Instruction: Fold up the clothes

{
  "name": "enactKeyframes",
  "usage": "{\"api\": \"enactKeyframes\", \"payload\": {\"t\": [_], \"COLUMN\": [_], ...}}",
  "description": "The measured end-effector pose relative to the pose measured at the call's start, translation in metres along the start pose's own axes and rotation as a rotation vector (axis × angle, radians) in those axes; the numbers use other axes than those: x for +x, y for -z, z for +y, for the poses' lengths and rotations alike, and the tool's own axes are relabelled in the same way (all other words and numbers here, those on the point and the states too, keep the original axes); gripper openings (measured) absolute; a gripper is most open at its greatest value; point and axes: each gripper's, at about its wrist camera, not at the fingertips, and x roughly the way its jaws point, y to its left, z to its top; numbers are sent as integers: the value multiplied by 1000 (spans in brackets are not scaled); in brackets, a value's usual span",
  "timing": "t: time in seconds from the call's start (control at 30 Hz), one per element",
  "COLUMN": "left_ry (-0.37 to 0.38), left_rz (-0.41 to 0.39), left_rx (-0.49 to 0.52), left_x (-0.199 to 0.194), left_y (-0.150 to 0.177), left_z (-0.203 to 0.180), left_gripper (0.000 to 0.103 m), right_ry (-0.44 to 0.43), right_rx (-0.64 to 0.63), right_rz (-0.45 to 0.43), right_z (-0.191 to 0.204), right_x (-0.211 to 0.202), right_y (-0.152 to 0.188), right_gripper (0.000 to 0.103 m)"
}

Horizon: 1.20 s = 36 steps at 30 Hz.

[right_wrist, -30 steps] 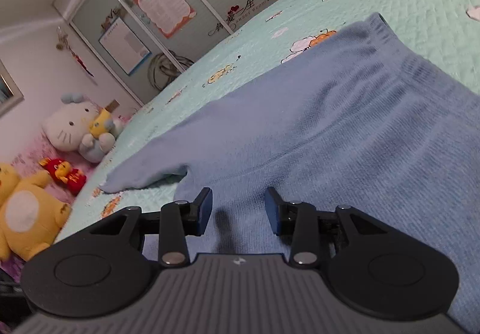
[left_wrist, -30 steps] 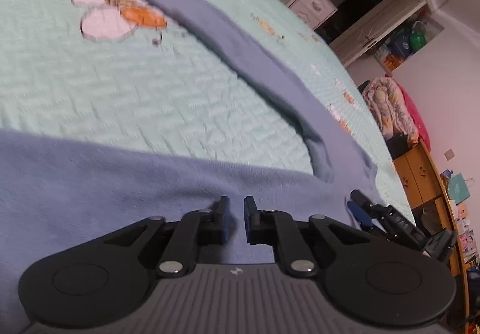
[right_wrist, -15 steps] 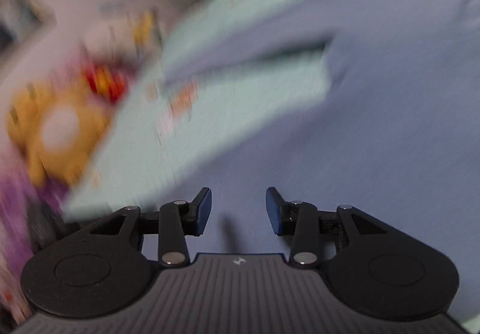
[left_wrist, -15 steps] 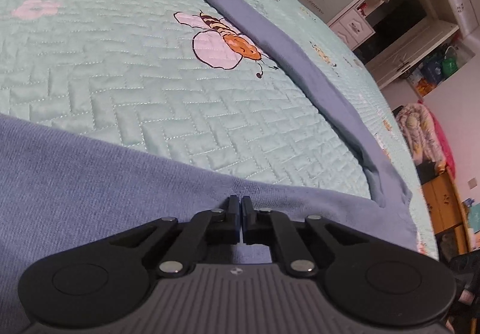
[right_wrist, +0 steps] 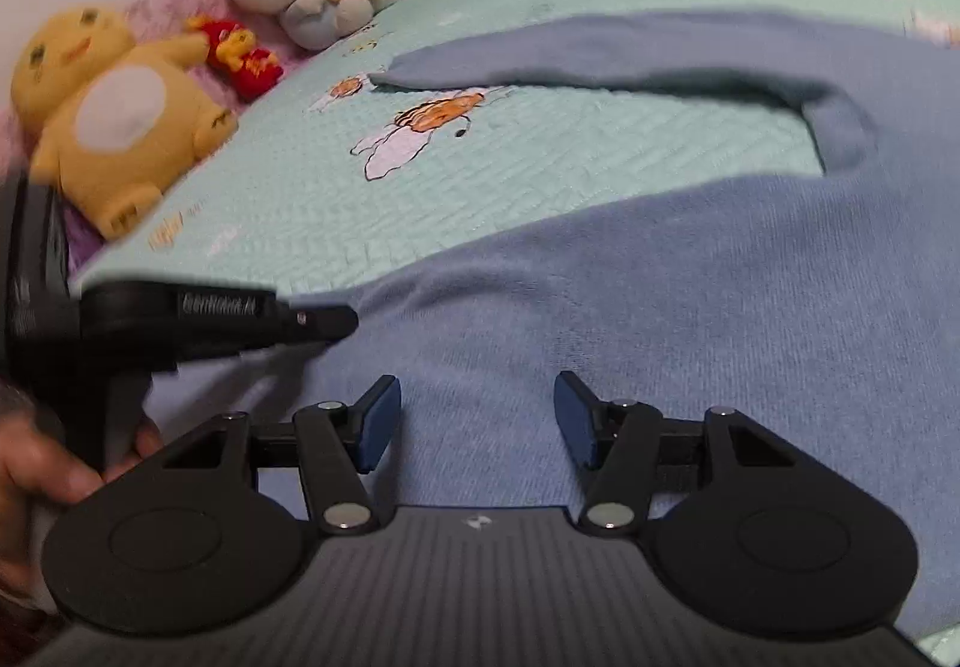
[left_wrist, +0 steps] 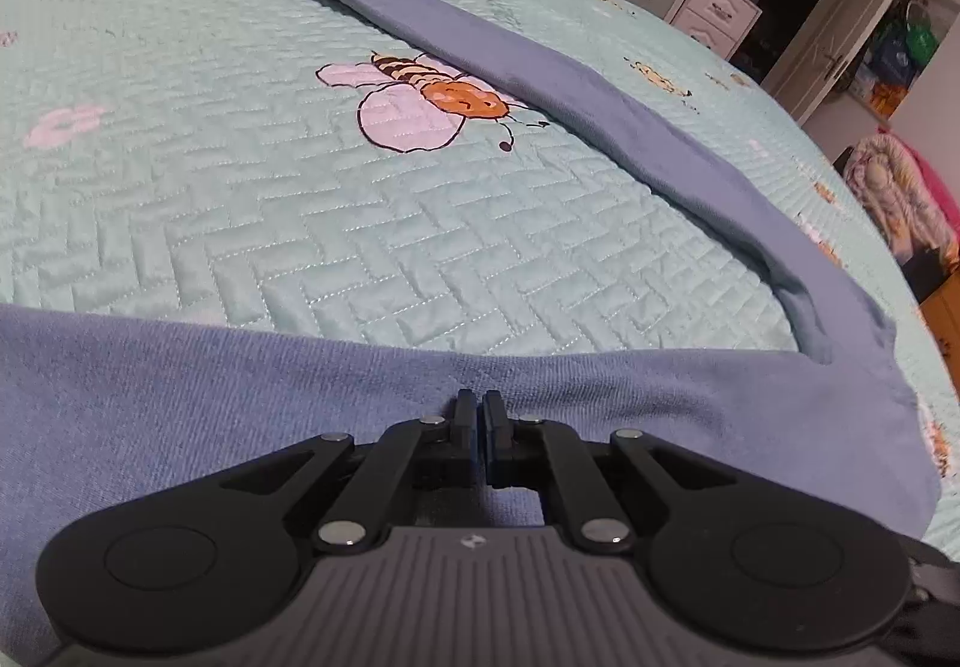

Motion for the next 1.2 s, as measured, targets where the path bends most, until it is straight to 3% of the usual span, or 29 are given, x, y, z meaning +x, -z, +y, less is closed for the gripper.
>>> {"api": "enactKeyframes", "payload": {"t": [0.17,0.3,0.43,0.63,0.8,0.9,1.0,1.2], "left_ry": [-35,-33,-33,-20,-22,-27,-26,25], "left_rz": [-8,-3,15,61,77,69,62,57], "left_rx": [66,62,63,54,63,80,83,24], "left_x": [-2,-4,-3,-2,-1,-2,-2,-9], "left_y": [2,3,0,-7,-10,-8,-6,-8], "left_z": [-9,-10,-10,-9,-10,-12,-11,0], "left_gripper": [5,5,6,6,6,6,6,11], "right_ry": [-24,-42,-39,-58,-56,-47,-85,-29], "right_rx": [62,97,82,134,143,145,162,76], "right_rz": [2,-19,68,100,77,105,36,14], "right_z": [-1,-1,-3,-8,-6,-9,-14,6], "right_x": [-18,-34,-15,-17,-20,-9,-9,-18], "right_y": [-5,-8,-2,-13,-22,-17,-3,4], "right_gripper": [58,58,58,58,58,64,73,73]}}
